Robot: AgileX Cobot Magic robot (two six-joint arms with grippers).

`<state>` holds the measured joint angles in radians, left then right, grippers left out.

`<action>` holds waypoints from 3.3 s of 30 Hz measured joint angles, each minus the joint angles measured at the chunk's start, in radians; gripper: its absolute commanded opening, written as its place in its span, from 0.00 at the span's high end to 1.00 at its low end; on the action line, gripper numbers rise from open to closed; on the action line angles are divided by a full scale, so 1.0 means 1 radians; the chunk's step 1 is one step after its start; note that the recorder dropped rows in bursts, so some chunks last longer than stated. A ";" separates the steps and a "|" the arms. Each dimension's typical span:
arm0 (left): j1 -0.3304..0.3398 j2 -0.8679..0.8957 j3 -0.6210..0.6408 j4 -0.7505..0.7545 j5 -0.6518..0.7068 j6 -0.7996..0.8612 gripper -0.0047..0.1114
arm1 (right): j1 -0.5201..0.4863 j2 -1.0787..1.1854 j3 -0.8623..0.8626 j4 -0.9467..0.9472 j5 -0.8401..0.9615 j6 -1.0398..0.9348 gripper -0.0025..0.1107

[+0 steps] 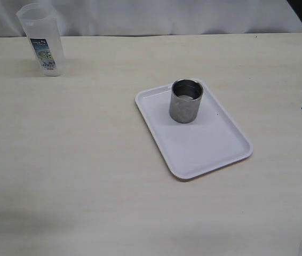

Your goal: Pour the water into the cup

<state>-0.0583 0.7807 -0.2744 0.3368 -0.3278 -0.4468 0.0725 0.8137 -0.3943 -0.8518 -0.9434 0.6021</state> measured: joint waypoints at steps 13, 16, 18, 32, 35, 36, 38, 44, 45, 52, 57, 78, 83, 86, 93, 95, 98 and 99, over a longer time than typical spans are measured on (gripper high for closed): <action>0.000 -0.045 0.002 0.000 0.020 -0.015 0.21 | 0.000 0.000 0.000 0.000 0.000 0.015 0.94; 0.000 -0.045 0.002 0.000 0.020 -0.015 0.21 | 0.000 0.000 0.000 0.000 0.000 0.015 0.94; 0.000 -0.045 0.002 0.000 0.022 -0.015 0.21 | 0.000 0.000 0.000 0.000 0.000 0.015 0.94; 0.003 -0.045 0.002 0.000 0.030 -0.005 0.21 | 0.000 0.000 0.000 0.000 0.001 0.015 0.94; 0.014 -0.045 0.002 0.000 0.032 0.002 0.21 | 0.000 0.000 0.000 0.000 0.001 0.015 0.94; 0.013 -0.045 0.002 0.000 0.032 0.002 0.21 | 0.000 0.000 0.000 0.000 0.001 0.015 0.94; 0.013 -0.045 0.002 0.000 0.032 0.006 0.21 | 0.000 0.000 0.000 0.000 0.001 0.015 0.94; 0.013 -0.066 0.002 0.000 0.057 0.028 0.21 | 0.000 0.000 0.000 0.000 0.001 0.015 0.94; 0.013 -0.071 0.002 0.000 0.064 0.028 0.21 | 0.000 0.000 0.000 0.000 0.001 0.015 0.94; 0.013 -0.137 0.002 0.007 0.120 0.032 0.21 | 0.000 0.000 0.000 0.000 0.001 0.015 0.94; 0.013 -0.210 0.002 0.007 0.180 0.032 0.21 | 0.000 0.000 0.000 0.000 0.001 0.015 0.94; 0.013 -0.480 0.027 -0.295 0.345 0.371 0.21 | 0.000 0.000 0.000 0.000 0.001 0.015 0.94; 0.013 -0.604 0.164 -0.295 0.282 0.372 0.21 | 0.000 0.000 0.000 0.000 0.001 0.015 0.94; 0.029 -0.706 0.218 -0.295 0.262 0.372 0.21 | 0.000 0.000 0.000 0.000 0.001 0.015 0.94; 0.035 -0.747 0.268 -0.295 0.248 0.418 0.21 | 0.000 0.000 0.000 0.000 0.001 0.015 0.94; 0.035 -0.747 0.272 -0.295 0.241 0.423 0.21 | 0.000 0.000 0.000 0.000 0.001 0.015 0.94; 0.035 -0.767 0.272 -0.295 0.259 0.434 0.21 | 0.000 0.000 0.000 0.000 0.001 0.015 0.94; 0.035 -0.772 0.272 -0.295 0.268 0.447 0.21 | 0.000 0.000 0.000 0.000 0.001 0.015 0.94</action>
<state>-0.0237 0.0089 -0.0022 0.0417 -0.0597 0.0000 0.0725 0.8137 -0.3943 -0.8518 -0.9421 0.6174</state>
